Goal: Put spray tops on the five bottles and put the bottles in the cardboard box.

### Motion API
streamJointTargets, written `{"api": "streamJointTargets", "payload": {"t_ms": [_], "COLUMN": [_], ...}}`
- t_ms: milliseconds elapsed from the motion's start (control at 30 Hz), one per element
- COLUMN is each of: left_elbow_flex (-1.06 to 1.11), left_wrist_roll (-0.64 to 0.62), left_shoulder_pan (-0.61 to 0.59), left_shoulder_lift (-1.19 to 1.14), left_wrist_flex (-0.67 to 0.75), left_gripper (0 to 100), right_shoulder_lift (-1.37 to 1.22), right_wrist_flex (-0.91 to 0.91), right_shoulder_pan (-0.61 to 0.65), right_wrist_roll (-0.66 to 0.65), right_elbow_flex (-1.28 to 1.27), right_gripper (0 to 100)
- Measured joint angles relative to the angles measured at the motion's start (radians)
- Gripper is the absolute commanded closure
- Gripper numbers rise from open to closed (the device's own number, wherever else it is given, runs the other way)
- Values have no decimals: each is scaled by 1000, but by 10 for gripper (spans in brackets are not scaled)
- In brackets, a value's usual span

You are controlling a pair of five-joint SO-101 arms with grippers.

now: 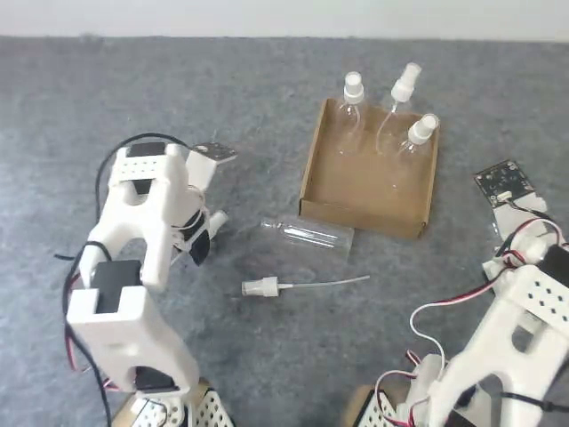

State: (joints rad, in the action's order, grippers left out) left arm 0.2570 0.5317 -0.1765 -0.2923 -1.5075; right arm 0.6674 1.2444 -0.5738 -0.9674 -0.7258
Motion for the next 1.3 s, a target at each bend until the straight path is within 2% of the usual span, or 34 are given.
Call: {"api": "streamJointTargets", "payload": {"t_ms": [200, 367, 467, 567, 800, 1300], "left_elbow_flex": [-40, -181, -232, -239, -244, -203], "left_wrist_roll": [0, -34, -55, -57, -63, -64], "left_shoulder_pan": [-2, 18, 48, 89, 118, 89], "left_shoulder_lift": [0, 0, 0, -20, -175, -187], "left_wrist_flex": [-25, -25, 44, 115, 178, 186], "left_gripper": [813, 813, 813, 815, 897, 924], "right_shoulder_lift": [0, 0, 0, 0, 0, 0], "right_wrist_flex": [0, 0, 0, 0, 5, 5], "right_shoulder_pan": [0, 0, 0, 0, 0, 0], "right_wrist_roll": [0, 0, 0, 0, -29, -32], "right_elbow_flex": [0, 0, 0, 0, 0, 0], "right_gripper": [993, 993, 993, 993, 993, 993]}}
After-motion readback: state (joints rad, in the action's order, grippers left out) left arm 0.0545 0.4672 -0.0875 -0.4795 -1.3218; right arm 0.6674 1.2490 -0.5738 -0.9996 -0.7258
